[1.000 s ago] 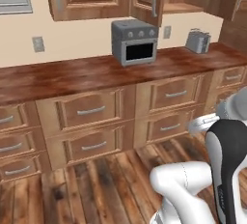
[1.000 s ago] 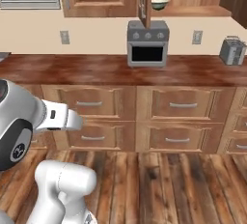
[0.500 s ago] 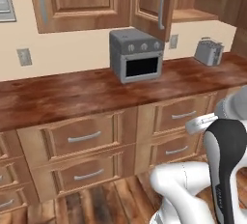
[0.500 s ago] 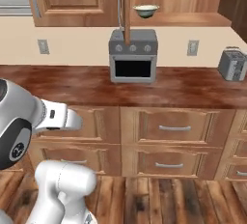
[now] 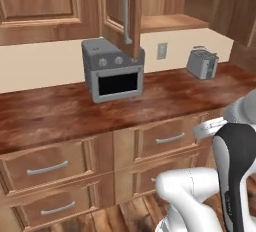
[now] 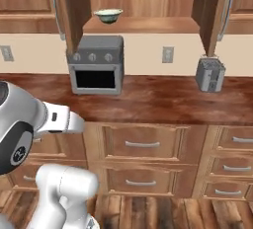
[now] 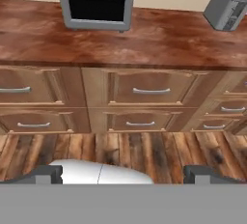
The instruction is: Take the smaller bowl and place it next to the appetizer plate on the dining counter , and place the larger bowl next to the plate with cooked food.
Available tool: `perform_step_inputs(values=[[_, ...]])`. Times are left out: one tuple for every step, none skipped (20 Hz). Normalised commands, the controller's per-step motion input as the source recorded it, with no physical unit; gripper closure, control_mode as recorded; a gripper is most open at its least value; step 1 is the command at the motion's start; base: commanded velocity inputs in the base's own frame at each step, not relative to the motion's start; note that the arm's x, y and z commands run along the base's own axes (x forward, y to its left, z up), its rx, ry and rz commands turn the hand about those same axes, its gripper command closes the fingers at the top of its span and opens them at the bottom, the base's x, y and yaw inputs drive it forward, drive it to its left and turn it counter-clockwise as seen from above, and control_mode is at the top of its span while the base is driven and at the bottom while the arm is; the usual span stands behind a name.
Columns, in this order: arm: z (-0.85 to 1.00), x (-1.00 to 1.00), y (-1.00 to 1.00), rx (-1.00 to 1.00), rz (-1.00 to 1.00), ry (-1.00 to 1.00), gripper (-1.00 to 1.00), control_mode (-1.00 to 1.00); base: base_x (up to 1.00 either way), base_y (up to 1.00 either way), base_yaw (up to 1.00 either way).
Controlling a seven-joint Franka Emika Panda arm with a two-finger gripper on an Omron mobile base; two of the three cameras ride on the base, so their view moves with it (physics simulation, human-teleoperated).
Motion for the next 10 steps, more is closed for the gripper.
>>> perform_step_inputs(values=[[0.0, 0.0, 0.0, 0.0, 0.0, 0.0, -1.0, 1.0, 0.71, -0.66, 0.03], [0.0, 0.0, 0.0, 0.0, 0.0, 0.0, -1.0, 1.0, 0.73, -0.61, 0.03], [0.0, 0.0, 0.0, 0.0, 0.0, 0.0, -1.0, 1.0, 0.74, -0.53, 0.04], [0.0, 0.0, 0.0, 0.0, 0.0, 0.0, -1.0, 1.0, 0.75, -0.46, 0.05], [0.0, 0.0, 0.0, 0.0, 0.0, 0.0, -1.0, 1.0, 0.81, -0.36, 0.08], [0.0, 0.0, 0.0, 0.0, 0.0, 0.0, -1.0, 1.0, 0.84, -0.34, 0.08], [0.0, 0.0, 0.0, 0.0, 0.0, 0.0, -1.0, 1.0, 0.84, -0.33, 0.08], [0.0, 0.0, 0.0, 0.0, 0.0, 0.0, -1.0, 1.0, 0.84, -0.33, 0.08], [0.0, 0.0, 0.0, 0.0, 0.0, 0.0, -1.0, 1.0, 0.84, -0.33, 0.08], [0.0, 0.0, 0.0, 0.0, 0.0, 0.0, -1.0, 1.0, 0.83, -0.34, 0.08]])
